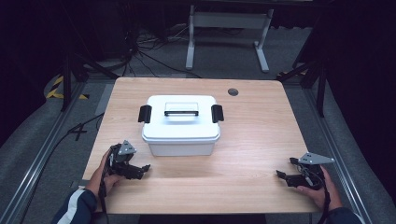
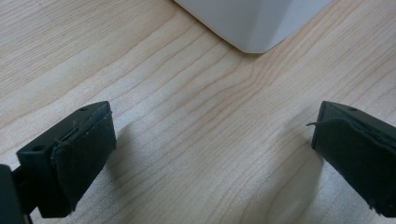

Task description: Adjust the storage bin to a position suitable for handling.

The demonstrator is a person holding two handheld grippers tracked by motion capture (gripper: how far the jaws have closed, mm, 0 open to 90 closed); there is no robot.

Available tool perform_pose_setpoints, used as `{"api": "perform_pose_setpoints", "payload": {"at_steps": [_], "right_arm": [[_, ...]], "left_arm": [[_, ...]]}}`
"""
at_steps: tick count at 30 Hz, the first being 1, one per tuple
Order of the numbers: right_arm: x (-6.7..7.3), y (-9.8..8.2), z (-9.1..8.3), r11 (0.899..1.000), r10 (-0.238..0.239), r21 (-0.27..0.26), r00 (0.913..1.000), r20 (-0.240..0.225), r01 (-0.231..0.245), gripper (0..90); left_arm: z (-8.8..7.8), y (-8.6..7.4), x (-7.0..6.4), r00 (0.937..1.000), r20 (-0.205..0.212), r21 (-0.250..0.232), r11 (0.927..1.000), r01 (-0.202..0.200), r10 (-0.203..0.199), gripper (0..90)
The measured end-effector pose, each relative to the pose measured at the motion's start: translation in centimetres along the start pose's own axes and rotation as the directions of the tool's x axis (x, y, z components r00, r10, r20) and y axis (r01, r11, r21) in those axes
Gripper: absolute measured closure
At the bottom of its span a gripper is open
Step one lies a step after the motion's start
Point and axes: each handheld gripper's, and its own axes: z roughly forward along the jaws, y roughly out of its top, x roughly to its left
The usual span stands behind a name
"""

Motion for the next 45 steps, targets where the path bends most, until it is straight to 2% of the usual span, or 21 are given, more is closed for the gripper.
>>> {"api": "perform_pose_setpoints", "payload": {"at_steps": [8, 12, 14, 15, 16, 22, 24, 29, 31, 33, 36, 42, 45], "right_arm": [[-0.1, 0.3, 0.0, 1.000, 0.000, 0.020, 1.0000, -0.002, 0.000, 16.8], [-0.3, 0.6, 0.0, 0.999, -0.019, 0.047, 0.9996, -0.021, 0.020, 16.7], [-0.4, 0.9, 0.1, 0.998, -0.035, 0.058, 0.9984, -0.044, 0.037, 20.7], [-0.5, 1.1, 0.1, 0.997, -0.054, 0.059, 0.9969, -0.057, 0.057, 28.1], [-0.4, 1.3, 0.1, 0.996, -0.060, 0.055, 0.9963, -0.062, 0.063, 30.2], [0.0, 2.9, 0.3, 0.991, -0.112, 0.061, 0.9890, -0.097, 0.118, 33.7], [0.0, 3.7, 0.4, 0.989, -0.124, 0.071, 0.9852, -0.119, 0.132, 34.5], [0.2, 6.9, 0.5, 0.979, -0.172, 0.092, 0.9769, -0.127, 0.184, 36.0], [0.6, 8.2, 0.5, 0.975, -0.191, 0.086, 0.9704, -0.148, 0.205, 37.0], [1.1, 9.3, 0.7, 0.965, -0.229, 0.094, 0.9622, -0.148, 0.244, 37.0], [1.6, 10.3, 1.1, 0.956, -0.256, 0.103, 0.9531, -0.162, 0.274, 37.0], [2.3, 11.9, 1.2, 0.948, -0.285, 0.092, 0.9435, -0.169, 0.303, 37.3], [2.6, 12.8, 1.0, 0.941, -0.310, 0.081, 0.9351, -0.171, 0.327, 38.0]], "left_arm": [[0.0, 0.0, 0.1, 1.0000, 0.005, 0.001, 1.0000, -0.007, 0.007, 0.3], [0.0, 0.1, 0.3, 0.9992, 0.015, 0.003, 0.9993, -0.037, 0.037, 0.3], [0.1, 0.0, 0.3, 0.9992, 0.027, -0.001, 0.9996, -0.029, 0.029, 0.3], [0.0, 0.1, 0.4, 0.9987, 0.032, 0.002, 0.9992, -0.039, 0.039, 0.3], [0.0, 0.1, 0.5, 0.9983, 0.034, 0.005, 0.9988, -0.048, 0.048, 0.1], [0.0, 0.1, 0.5, 0.9982, 0.035, 0.003, 0.9988, -0.048, 0.048, 0.1], [0.0, 0.1, 0.5, 0.9982, 0.035, 0.003, 0.9988, -0.049, 0.048, 0.1], [0.1, 0.1, 0.5, 0.9981, 0.037, 0.003, 0.9987, -0.051, 0.051, 0.1], [0.1, 0.1, 0.5, 0.9980, 0.037, 0.003, 0.9987, -0.051, 0.051, 0.0], [0.1, 0.1, 0.5, 0.9980, 0.037, 0.003, 0.9987, -0.052, 0.051, 0.0], [0.1, 0.1, 0.5, 0.9981, 0.036, 0.003, 0.9987, -0.051, 0.050, 0.0], [0.0, 0.1, 0.5, 0.9981, 0.036, 0.003, 0.9987, -0.050, 0.050, 0.1], [0.1, 0.1, 0.5, 0.9980, 0.036, 0.003, 0.9987, -0.051, 0.051, 0.1]]}}
